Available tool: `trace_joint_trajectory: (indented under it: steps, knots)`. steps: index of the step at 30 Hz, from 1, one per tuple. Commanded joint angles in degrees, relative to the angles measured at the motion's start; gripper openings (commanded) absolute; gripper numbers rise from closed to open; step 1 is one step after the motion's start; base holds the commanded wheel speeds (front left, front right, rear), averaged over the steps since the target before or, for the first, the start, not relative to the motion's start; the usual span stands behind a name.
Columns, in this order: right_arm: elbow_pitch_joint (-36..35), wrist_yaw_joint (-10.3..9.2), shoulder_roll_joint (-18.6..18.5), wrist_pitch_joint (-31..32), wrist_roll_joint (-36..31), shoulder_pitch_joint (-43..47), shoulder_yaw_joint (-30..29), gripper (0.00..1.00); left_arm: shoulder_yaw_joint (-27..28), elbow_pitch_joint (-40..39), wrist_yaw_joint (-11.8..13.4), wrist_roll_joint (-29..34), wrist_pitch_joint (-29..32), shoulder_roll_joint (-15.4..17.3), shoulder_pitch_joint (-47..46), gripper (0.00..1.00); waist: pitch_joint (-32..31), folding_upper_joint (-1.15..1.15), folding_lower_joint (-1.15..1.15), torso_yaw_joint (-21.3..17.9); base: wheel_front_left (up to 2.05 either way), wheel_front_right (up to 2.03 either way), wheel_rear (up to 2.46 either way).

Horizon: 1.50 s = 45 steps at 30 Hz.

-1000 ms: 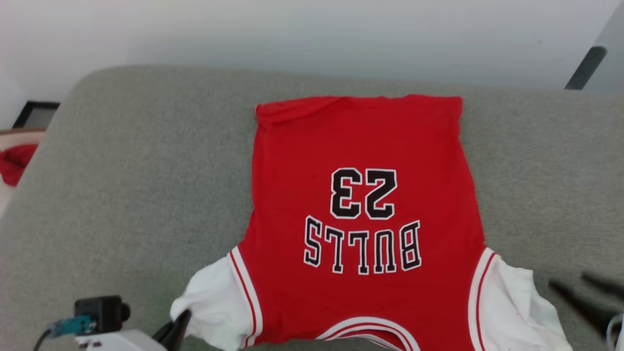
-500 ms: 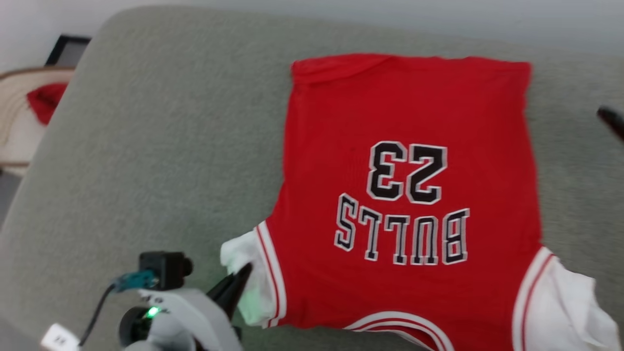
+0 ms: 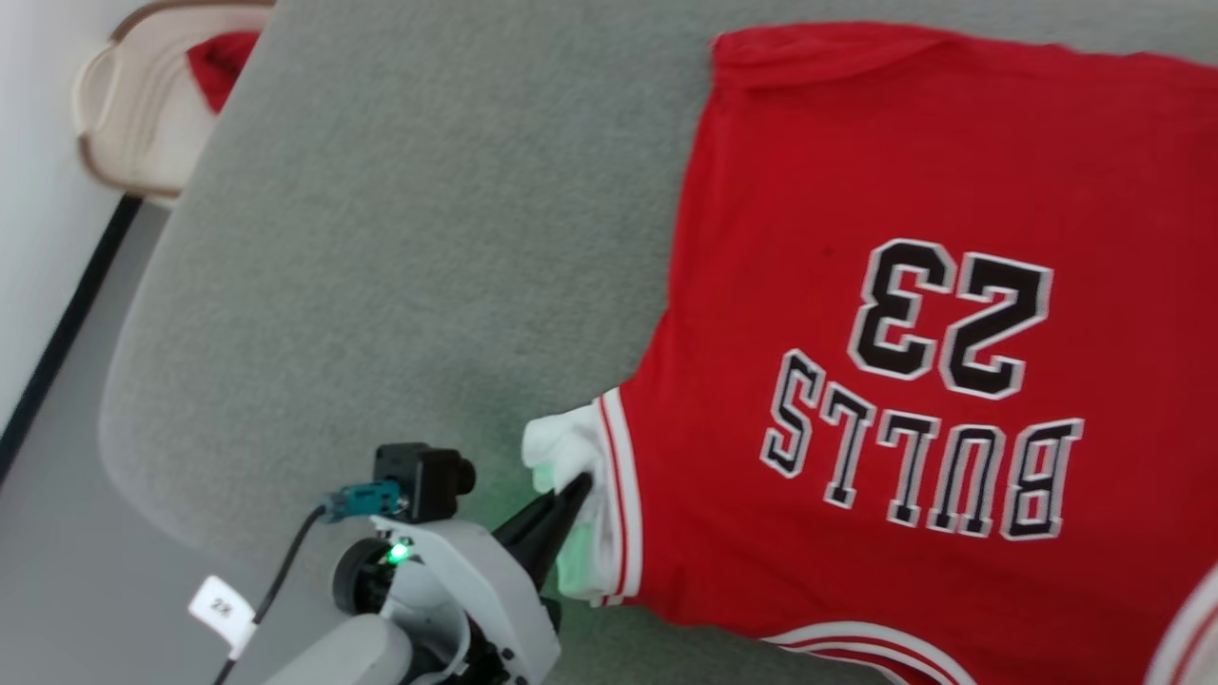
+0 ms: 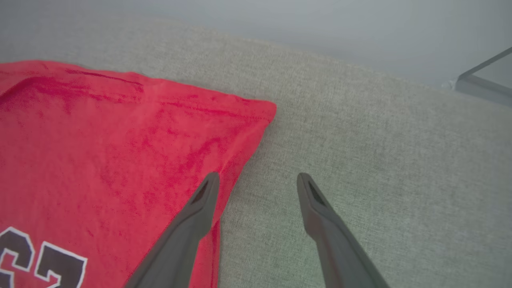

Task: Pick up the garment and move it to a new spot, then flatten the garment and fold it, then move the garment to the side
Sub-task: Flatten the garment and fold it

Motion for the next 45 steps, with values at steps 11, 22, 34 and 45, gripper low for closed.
trace_joint_trajectory:
  steps: [11, 22, 34, 45]
  knots:
    - [15.4, 0.01, 3.5, 4.3, -11.6, -3.7, -9.0, 0.00, -1.4, 4.2, -3.1, 0.0, -1.0, -3.9, -2.5, 0.00, 5.1, 0.00, 0.00, 6.9, 0.00, 0.00, 0.00]
    - [15.4, 0.00, 4.6, 2.4, -13.0, -3.7, -8.8, 0.00, -1.0, 6.7, -4.0, -0.8, -1.2, -3.9, -2.8, 0.00, 3.4, 0.00, 0.00, 5.6, 0.00, 0.00, 0.00]
    - [8.6, 0.00, 2.9, 2.4, -1.3, 0.4, 1.4, 0.00, 1.4, 6.6, -2.3, -1.8, -1.7, 0.3, -0.2, 0.00, -3.2, 0.00, 0.00, -1.2, 0.00, 0.00, 0.00]
    - [-7.7, 0.00, -1.3, 2.9, 15.7, 15.8, 9.6, 0.00, 3.9, 3.9, 0.6, -3.6, -1.8, 5.4, 4.2, 0.00, -9.5, 0.00, 0.00, -9.6, 0.00, 0.00, 0.00]
